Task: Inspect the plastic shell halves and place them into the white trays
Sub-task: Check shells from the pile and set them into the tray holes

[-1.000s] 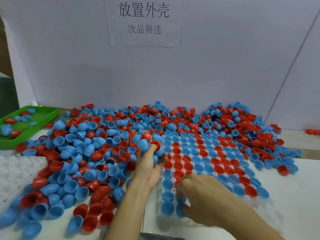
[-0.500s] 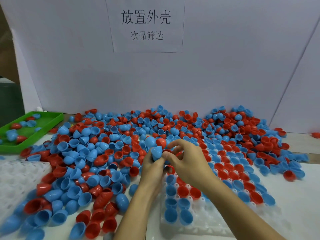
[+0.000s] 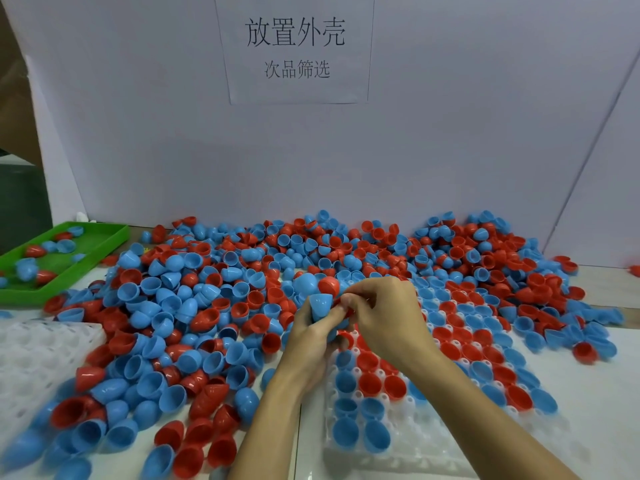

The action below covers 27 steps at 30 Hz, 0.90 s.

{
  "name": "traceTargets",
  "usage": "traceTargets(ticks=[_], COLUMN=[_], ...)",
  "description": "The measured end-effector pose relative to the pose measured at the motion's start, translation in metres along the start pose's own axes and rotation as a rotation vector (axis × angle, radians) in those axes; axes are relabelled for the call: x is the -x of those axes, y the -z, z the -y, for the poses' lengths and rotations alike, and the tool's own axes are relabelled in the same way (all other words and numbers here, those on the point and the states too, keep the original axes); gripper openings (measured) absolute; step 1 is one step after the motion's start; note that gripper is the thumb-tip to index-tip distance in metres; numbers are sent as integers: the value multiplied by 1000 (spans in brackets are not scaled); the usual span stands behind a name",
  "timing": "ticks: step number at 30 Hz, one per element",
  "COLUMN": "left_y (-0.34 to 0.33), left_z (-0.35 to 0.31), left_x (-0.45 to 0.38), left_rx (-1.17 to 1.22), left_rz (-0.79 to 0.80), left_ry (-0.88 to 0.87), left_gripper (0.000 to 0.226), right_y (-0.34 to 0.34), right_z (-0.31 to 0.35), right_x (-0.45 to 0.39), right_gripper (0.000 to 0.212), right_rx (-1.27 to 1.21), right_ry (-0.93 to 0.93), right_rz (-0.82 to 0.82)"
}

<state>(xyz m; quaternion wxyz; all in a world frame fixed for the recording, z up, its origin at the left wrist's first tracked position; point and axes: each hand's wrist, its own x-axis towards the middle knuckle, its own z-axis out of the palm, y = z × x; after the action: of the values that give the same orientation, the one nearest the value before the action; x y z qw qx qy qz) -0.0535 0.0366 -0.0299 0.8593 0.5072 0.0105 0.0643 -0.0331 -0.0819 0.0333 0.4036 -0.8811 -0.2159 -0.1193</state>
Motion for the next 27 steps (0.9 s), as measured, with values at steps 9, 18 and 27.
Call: traceTargets(ticks=[9, 18, 27], left_y=[1, 1, 0], left_z=[-2, 2, 5], left_x=[1, -3, 0], left_rx=[55, 24, 17], left_rz=[-8, -101, -90], left_ry=[18, 24, 22], left_gripper=[33, 11, 13], right_y=[17, 72, 53], right_z=[-5, -21, -18], right_x=[7, 63, 99], right_gripper=[25, 22, 21], right_rx=[-25, 222, 585], right_ry=[-42, -115, 9], right_rz=[-83, 469, 482])
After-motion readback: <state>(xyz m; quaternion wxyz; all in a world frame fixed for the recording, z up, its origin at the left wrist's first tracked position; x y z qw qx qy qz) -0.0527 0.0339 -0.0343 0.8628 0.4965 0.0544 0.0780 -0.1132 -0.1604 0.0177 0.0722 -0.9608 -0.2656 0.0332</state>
